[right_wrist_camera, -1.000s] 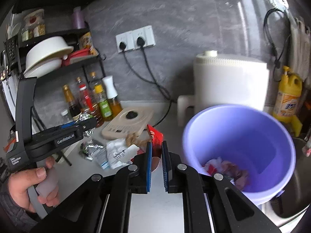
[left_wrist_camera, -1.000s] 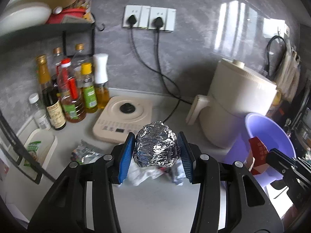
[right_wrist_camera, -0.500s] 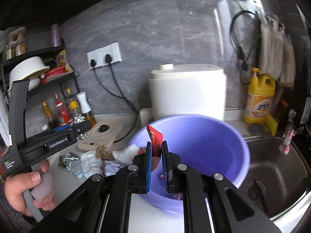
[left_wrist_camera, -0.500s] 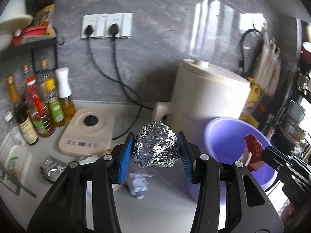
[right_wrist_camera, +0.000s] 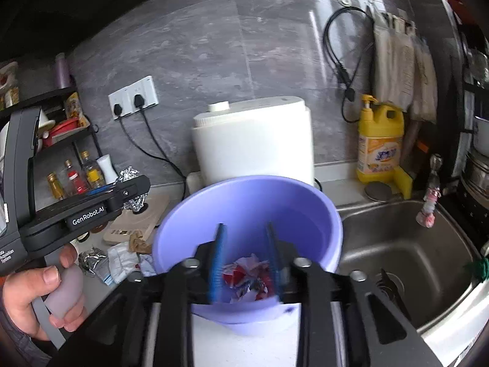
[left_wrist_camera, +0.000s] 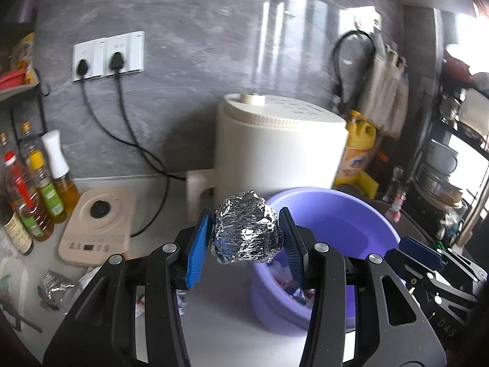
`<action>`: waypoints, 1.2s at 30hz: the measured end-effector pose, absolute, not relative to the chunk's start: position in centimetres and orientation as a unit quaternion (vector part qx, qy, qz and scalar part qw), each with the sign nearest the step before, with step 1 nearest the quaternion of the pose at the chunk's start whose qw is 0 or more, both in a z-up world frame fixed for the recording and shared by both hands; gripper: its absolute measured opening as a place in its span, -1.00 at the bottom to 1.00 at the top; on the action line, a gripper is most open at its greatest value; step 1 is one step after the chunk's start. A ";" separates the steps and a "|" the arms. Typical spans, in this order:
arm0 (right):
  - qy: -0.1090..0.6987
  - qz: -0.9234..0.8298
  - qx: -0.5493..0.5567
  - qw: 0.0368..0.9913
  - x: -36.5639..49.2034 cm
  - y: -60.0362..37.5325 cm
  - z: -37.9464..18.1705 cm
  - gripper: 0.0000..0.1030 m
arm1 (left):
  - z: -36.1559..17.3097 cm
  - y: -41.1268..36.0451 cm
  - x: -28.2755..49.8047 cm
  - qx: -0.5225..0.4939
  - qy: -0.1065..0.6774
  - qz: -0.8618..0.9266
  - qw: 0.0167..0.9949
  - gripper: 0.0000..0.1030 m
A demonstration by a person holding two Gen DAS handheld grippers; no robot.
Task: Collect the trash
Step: 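Carry the foil ball and red paper over the purple bucket and open both tools, then move both open tools from the bucket back toward the trash pile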
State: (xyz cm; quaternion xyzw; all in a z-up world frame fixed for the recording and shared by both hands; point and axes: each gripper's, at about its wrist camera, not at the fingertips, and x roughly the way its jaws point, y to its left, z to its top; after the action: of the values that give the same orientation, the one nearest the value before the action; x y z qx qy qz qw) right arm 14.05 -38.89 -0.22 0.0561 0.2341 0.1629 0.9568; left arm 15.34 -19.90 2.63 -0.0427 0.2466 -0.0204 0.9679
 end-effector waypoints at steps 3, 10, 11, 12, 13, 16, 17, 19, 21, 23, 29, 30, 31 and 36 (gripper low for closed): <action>0.239 0.148 0.068 0.957 13.9 -40.0 -0.5 -0.27 | 2.7 -21.2 15.8 -0.034 0.250 -0.037 0.967 -0.12; 0.249 0.112 0.086 0.958 13.3 -41.7 -1.2 -0.26 | 2.2 -23.5 16.7 -0.012 0.269 -0.077 0.960 -0.08; 0.251 0.106 0.089 0.958 13.2 -41.9 -1.3 -0.26 | 2.1 -23.6 16.7 -0.009 0.272 -0.084 0.959 -0.06; 0.253 0.101 0.092 0.958 13.1 -41.9 -1.4 -0.23 | 2.1 -23.6 16.8 -0.007 0.276 -0.090 0.957 0.10; 0.254 0.095 0.094 0.958 13.0 -41.9 -1.4 -0.18 | 2.1 -23.4 16.7 -0.007 0.278 -0.095 0.956 0.28; 0.254 0.085 0.096 0.959 12.4 -41.2 -1.4 -0.09 | 2.4 -22.1 15.8 -0.009 0.274 -0.099 0.957 0.44; 0.252 0.082 0.095 0.960 12.1 -40.7 -1.3 -0.07 | 2.3 -21.5 15.5 -0.010 0.275 -0.097 0.956 0.44; 0.249 0.077 0.093 0.961 11.5 -39.7 -1.2 0.02 | 2.2 -20.0 14.9 -0.013 0.278 -0.093 0.956 0.44; 0.247 0.076 0.090 0.962 10.8 -38.5 -1.1 0.05 | 2.1 -18.5 14.2 -0.016 0.279 -0.088 0.956 0.45; 0.247 0.079 0.084 0.962 10.2 -36.9 -0.9 0.07 | 2.0 -16.7 13.3 -0.022 0.280 -0.080 0.956 0.50; 0.245 0.083 0.064 0.964 8.4 -32.1 -0.8 0.33 | 1.6 -11.1 10.7 -0.035 0.276 -0.052 0.959 0.74; 0.246 0.085 0.061 0.963 8.1 -31.3 -0.9 0.39 | 1.5 -10.4 10.4 -0.036 0.277 -0.048 0.959 0.75; 0.248 0.086 0.059 0.963 7.8 -30.6 -1.0 0.45 | 1.5 -9.8 10.2 -0.038 0.277 -0.045 0.959 0.76; 0.256 0.092 0.045 0.961 6.8 -27.1 -1.5 0.60 | 0.6 -6.1 8.3 -0.048 0.278 -0.022 0.959 0.79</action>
State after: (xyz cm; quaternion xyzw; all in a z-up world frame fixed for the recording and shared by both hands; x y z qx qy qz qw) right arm 6.79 -27.15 -1.52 0.0452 0.2561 0.0925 0.9612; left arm 8.29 -6.07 0.57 -0.0483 0.2779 -0.0218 0.9592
